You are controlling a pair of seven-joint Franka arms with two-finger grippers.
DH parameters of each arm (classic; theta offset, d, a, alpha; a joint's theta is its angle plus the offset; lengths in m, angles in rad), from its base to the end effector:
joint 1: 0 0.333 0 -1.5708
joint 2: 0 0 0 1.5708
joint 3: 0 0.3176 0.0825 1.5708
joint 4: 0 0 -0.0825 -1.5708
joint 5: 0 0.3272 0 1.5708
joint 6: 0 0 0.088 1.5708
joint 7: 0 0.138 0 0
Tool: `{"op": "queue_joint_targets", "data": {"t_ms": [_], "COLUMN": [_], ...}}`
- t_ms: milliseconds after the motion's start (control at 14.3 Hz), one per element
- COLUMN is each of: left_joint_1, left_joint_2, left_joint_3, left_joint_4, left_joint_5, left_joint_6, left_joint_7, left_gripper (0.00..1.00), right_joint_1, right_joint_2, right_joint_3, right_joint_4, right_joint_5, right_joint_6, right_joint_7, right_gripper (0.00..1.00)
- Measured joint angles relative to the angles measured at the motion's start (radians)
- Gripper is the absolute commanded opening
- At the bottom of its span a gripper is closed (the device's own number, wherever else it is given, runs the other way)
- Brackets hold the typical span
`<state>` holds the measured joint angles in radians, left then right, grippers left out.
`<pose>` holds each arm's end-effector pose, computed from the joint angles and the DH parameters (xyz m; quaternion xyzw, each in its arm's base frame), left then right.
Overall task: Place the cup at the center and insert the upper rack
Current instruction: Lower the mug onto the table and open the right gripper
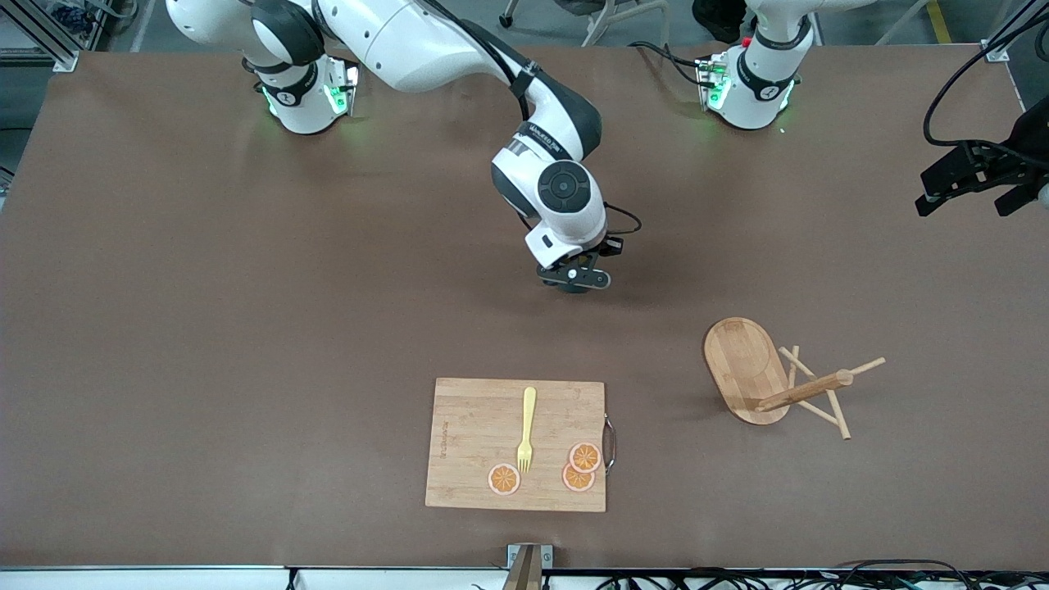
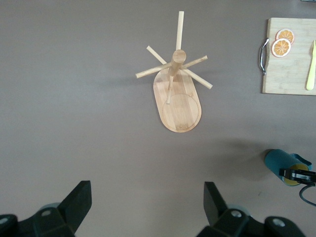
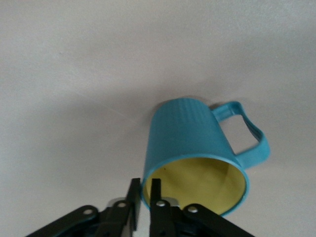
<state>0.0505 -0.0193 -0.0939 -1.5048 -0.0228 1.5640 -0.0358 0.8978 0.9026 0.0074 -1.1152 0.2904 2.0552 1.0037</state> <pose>0.4933 -0.0251 0.6315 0.9992 -0.0043 0.0387 0.0120 0.4312 0.5842 0.2666 -0.9844 0.1150 0.0971 0.0915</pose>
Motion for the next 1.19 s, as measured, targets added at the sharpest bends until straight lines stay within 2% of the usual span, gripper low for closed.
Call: {"op": "queue_joint_targets", "data": {"t_ms": [559,769,909,1189], "left_joint_1": [-0.003,-0.003,-0.004,-0.007], "left_joint_2": [0.0,0.0,0.0,0.0], "left_joint_3": [-0.012,-0.067,-0.122,-0.25], "left_joint_4": [0.0,0.001,0.002,0.001], "left_joint_5": [0.0,-0.004,-0.004,-0.005], "left_joint_6": [0.001,0.001,0.001,-0.012], "left_joint_7": [0.0,-0.02,-0.097,-0.308], "left_gripper": [1.0,1.0,1.0,1.0], "right_joint_1": [-0.002,-0.032,-0.086,-0.294], "right_joint_2": [-0.005,-0.043,-0.103,-0.287], "right_joint_3": [-0.017,-0.029,-0.036,-0.042], "right_joint_4": [0.028,0.051,0.066,0.079], "right_joint_5": [-0.002,-0.002,-0.004,-0.009], "right_joint_6": [-0.011,-0.103,-0.208,-0.425], "right_joint_7": [0.029,0.038,0.039,-0.047], "right_gripper": [1.0,1.0,1.0,1.0]}}
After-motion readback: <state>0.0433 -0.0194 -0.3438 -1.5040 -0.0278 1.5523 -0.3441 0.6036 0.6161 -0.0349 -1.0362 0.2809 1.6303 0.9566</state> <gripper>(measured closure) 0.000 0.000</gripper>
